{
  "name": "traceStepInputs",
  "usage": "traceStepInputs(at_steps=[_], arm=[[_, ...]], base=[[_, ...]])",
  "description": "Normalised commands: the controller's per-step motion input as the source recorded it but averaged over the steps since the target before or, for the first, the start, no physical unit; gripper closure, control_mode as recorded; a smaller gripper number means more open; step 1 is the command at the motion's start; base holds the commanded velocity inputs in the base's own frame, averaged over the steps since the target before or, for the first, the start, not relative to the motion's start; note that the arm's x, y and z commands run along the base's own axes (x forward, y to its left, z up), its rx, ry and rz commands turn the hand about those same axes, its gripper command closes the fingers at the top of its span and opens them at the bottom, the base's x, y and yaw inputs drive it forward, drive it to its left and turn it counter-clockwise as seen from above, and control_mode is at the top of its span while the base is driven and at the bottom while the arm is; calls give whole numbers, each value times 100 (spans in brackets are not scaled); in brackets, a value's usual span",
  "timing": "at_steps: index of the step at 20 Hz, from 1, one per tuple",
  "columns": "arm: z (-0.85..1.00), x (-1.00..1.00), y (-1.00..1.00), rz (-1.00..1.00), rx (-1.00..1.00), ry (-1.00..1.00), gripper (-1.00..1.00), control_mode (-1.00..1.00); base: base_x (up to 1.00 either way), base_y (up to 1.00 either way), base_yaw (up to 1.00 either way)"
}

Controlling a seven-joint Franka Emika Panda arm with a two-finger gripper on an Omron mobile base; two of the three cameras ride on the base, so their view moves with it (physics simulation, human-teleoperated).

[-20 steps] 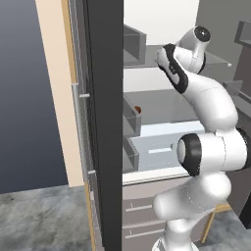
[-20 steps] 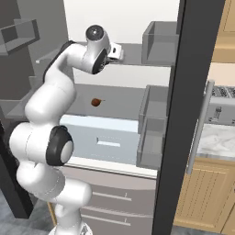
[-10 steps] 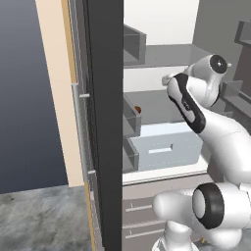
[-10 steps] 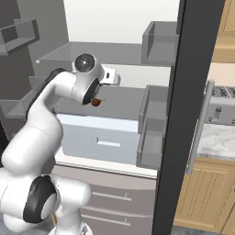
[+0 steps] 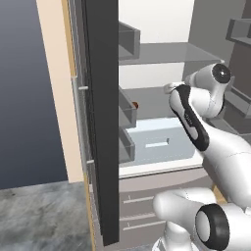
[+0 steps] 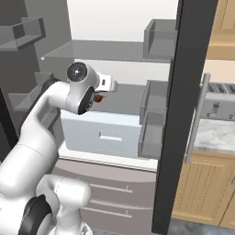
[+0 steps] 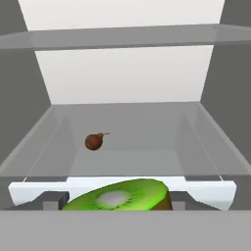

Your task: Pick the kiwi and pear from the fridge and place them inside the tupperware on the counter.

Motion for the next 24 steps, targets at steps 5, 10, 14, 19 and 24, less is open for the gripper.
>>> traceStepInputs(at_steps=[5,10,14,19,24], arm=[[0,0,0,0,0,0,100,100],[0,0,0,0,0,0,100,100],[0,0,0,0,0,0,100,100],[0,0,0,0,0,0,100,100],[0,0,0,0,0,0,100,100]], base=[[-82,-23,0],[-82,-6,-10],[-26,0,-27],[0,9,-36],[0,37,-39]])
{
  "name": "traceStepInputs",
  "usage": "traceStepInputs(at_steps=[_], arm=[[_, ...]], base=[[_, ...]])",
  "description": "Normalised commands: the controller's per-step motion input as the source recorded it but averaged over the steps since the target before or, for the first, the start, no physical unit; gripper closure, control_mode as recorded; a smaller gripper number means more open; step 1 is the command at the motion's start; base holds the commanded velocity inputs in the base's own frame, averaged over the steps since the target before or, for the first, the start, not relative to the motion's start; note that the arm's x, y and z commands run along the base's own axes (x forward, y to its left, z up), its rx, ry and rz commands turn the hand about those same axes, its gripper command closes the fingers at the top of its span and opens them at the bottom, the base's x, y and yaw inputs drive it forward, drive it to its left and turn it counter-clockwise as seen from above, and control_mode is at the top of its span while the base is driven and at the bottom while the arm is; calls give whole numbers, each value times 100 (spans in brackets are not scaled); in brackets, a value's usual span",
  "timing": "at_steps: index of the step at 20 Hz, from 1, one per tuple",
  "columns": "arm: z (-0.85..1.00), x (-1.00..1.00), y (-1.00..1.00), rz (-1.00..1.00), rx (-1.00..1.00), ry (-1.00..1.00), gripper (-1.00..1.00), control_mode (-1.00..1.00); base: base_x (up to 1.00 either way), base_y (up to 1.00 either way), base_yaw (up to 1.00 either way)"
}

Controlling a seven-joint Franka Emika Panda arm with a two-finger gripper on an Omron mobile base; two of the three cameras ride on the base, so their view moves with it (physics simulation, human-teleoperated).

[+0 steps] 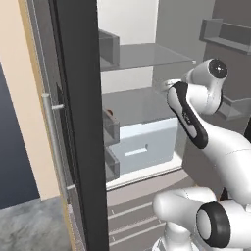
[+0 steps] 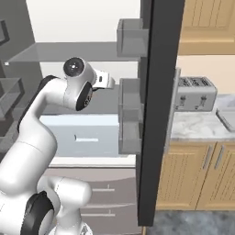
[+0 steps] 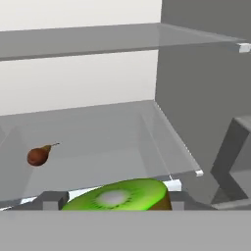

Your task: Pick the kiwi and pear from the fridge and place them inside the tupperware on the counter.

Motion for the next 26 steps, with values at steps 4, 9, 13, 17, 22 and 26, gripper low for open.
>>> traceStepInputs(at_steps=[4,9,13,17,22,26], arm=[[0,0,0,0,0,0,100,100],[0,0,0,0,0,0,100,100],[0,0,0,0,0,0,100,100],[0,0,0,0,0,0,100,100],[0,0,0,0,0,0,100,100],[0,0,0,0,0,0,100,100]], base=[[0,47,-36],[-7,33,-39],[-44,26,-41],[-72,31,-41],[-99,43,-42],[-100,43,-45]])
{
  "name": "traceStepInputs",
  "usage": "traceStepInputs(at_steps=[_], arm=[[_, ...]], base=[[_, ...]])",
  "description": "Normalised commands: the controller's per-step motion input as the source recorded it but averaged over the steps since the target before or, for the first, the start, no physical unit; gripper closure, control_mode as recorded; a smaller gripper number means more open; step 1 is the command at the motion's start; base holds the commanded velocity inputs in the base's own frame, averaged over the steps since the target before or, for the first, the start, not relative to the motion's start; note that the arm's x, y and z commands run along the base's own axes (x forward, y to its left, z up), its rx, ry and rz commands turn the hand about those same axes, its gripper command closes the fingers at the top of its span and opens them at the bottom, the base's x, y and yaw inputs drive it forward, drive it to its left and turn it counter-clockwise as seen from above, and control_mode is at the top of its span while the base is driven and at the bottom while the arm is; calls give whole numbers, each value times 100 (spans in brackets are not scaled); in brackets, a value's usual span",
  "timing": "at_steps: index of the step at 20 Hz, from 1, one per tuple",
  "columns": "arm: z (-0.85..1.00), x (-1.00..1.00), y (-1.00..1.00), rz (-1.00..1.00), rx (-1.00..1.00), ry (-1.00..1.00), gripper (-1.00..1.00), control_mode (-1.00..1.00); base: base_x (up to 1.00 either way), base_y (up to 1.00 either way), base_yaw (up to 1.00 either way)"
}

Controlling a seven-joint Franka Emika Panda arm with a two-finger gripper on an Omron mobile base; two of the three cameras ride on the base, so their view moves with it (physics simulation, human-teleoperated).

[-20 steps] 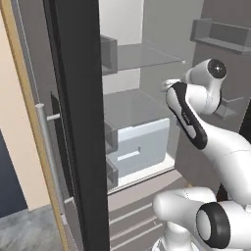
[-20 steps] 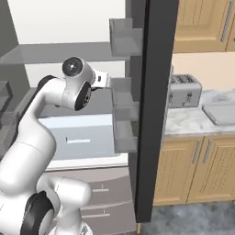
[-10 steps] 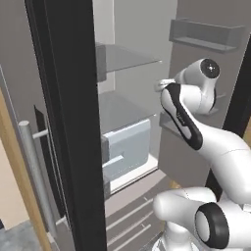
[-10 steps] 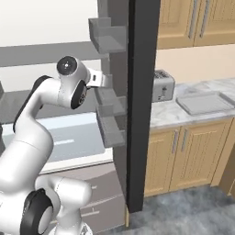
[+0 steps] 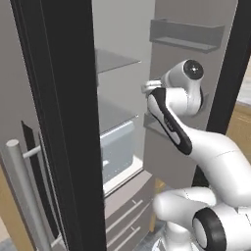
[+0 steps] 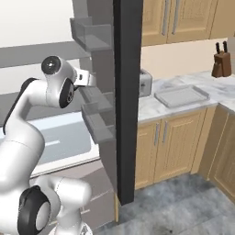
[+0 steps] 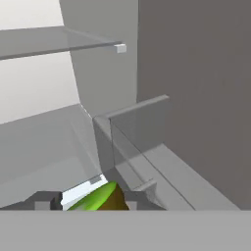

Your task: Pick the kiwi and pear from the fridge and place them inside the tupperware on the counter.

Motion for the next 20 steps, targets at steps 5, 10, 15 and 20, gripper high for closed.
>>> traceStepInputs(at_steps=[5,10,15,20], arm=[[0,0,0,0,0,0,100,100],[0,0,0,0,0,0,100,100],[0,0,0,0,0,0,100,100],[0,0,0,0,0,0,100,100]], base=[[-100,43,-47],[-100,27,-51],[-100,19,-54],[-82,1,-60]])
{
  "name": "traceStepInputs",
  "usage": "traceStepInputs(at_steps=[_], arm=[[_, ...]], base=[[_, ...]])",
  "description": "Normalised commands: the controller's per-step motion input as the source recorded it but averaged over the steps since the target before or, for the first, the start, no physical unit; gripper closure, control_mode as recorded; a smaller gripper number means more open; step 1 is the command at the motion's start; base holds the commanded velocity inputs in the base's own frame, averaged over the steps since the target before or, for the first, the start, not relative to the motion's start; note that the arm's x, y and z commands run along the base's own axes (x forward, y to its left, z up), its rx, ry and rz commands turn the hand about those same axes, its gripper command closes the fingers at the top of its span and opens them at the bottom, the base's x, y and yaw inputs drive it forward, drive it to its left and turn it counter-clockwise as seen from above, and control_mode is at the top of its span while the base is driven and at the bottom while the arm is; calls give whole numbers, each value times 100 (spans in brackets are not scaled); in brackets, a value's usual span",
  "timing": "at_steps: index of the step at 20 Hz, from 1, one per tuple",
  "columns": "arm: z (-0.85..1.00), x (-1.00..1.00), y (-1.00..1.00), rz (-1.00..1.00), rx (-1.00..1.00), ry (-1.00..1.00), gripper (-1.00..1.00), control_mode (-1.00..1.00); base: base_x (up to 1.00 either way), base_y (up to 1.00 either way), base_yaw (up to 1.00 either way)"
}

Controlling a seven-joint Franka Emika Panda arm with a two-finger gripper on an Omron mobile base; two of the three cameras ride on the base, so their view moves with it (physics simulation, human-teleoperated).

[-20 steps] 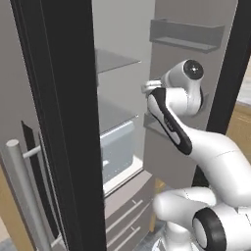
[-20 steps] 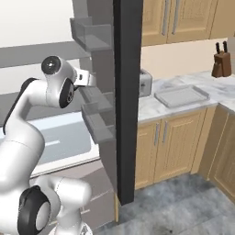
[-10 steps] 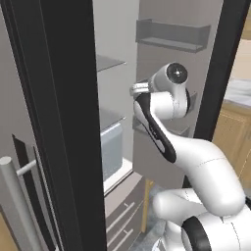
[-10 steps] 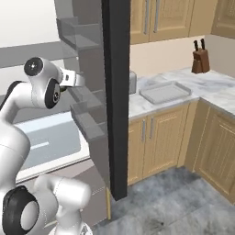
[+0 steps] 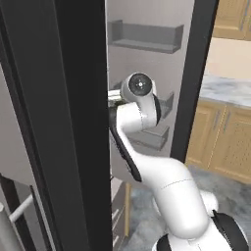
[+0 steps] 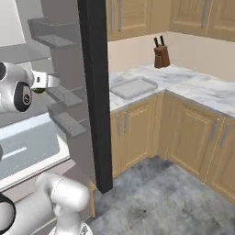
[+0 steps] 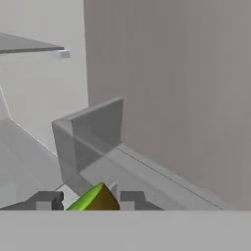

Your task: Pick the kiwi and pear from the fridge and place them inside the tupperware on the counter.

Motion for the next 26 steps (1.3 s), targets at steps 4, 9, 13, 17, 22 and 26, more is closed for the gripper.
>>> traceStepInputs(at_steps=[4,9,13,17,22,26], arm=[[0,0,0,0,0,0,100,100],[0,0,0,0,0,0,100,100],[0,0,0,0,0,0,100,100],[0,0,0,0,0,0,100,100],[0,0,0,0,0,0,100,100],[0,0,0,0,0,0,100,100]], base=[[-68,0,-62],[-70,0,-64],[-76,-5,-61],[-69,-25,-58],[-49,-17,-52],[16,17,-26]])
